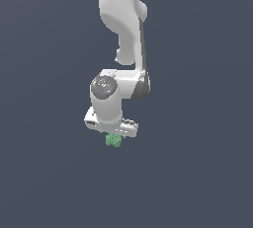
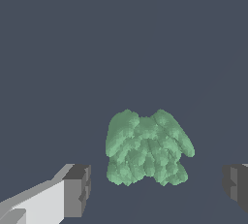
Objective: Pick up the object and move it to a goal position.
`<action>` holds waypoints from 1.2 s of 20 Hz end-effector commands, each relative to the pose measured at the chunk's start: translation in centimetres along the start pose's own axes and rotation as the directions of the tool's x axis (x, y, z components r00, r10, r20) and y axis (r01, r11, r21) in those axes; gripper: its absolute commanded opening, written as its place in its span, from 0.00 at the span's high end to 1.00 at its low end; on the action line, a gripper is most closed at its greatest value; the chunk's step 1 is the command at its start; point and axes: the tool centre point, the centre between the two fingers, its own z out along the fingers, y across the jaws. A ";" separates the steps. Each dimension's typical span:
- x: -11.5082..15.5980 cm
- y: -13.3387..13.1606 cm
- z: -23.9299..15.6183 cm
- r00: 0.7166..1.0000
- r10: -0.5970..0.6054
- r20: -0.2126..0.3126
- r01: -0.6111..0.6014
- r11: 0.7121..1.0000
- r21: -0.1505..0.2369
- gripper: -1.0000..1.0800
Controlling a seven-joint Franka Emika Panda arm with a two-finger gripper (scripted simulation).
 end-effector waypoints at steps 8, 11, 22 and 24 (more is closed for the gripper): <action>-0.1 0.1 4.0 1.000 0.002 0.001 -0.002 1.000 0.000 0.04; -0.1 0.1 4.8 1.000 0.002 0.001 -0.002 1.000 0.000 0.04; 0.0 0.1 5.0 1.000 0.002 0.001 -0.002 1.000 0.000 1.00; 0.0 0.1 5.0 1.000 0.002 0.001 -0.002 1.000 0.000 1.00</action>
